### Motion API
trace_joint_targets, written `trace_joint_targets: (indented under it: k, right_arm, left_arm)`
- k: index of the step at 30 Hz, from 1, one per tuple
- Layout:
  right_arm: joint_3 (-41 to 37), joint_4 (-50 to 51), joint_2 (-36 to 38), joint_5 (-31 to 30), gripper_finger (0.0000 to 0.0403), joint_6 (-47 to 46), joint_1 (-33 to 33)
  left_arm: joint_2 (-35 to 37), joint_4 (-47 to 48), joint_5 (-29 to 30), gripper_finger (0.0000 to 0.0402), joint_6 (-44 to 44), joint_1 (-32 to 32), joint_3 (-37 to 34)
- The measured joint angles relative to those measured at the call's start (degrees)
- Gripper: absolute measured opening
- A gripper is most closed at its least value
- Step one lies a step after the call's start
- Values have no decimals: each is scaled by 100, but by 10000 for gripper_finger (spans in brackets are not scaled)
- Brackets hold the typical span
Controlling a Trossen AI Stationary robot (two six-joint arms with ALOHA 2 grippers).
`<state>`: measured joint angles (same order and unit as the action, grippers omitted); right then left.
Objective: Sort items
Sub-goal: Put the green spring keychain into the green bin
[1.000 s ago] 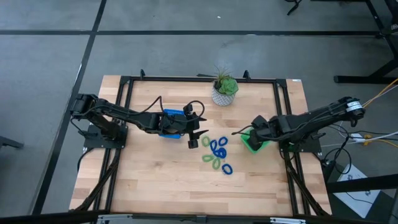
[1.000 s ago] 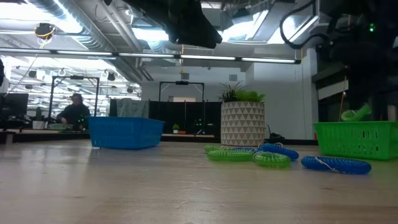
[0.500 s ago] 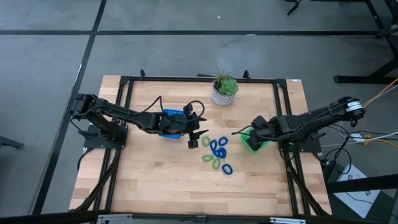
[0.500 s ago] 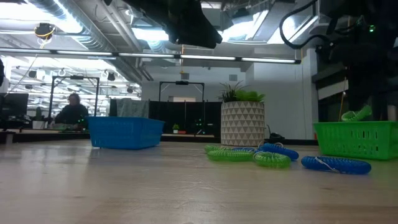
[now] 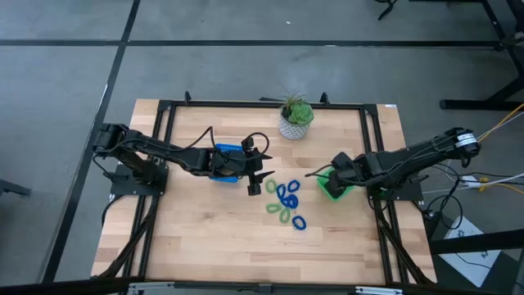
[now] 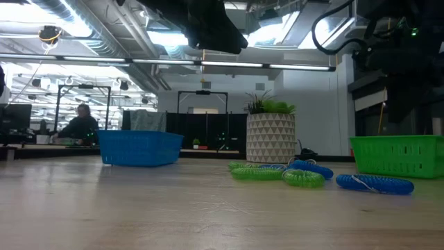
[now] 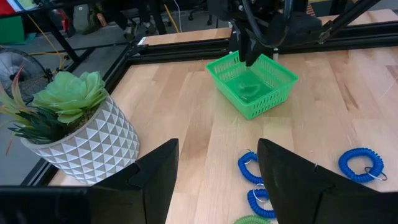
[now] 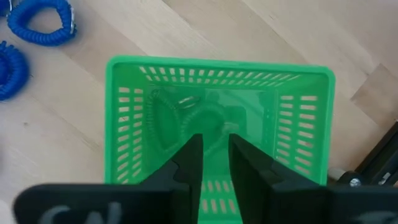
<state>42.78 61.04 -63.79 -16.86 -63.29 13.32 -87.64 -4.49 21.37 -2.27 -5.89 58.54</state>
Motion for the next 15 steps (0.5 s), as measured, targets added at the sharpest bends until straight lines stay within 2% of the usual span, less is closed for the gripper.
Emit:
trace_joint_targets:
  k: [7, 13, 15]
  right_arm:
    - [0, -375, 0, 65, 102, -383, 0]
    - [-2, -1650, 0, -35, 103, -79, 0]
    - [-2, -2182, -28, -177, 103, 181, 0]
  left_arm:
    - [0, 0, 0, 214, -1, 0, 0]
    - [0, 0, 0, 214, -1, 0, 0]
    - [0, -31, 3, 214, -299, 0, 0]
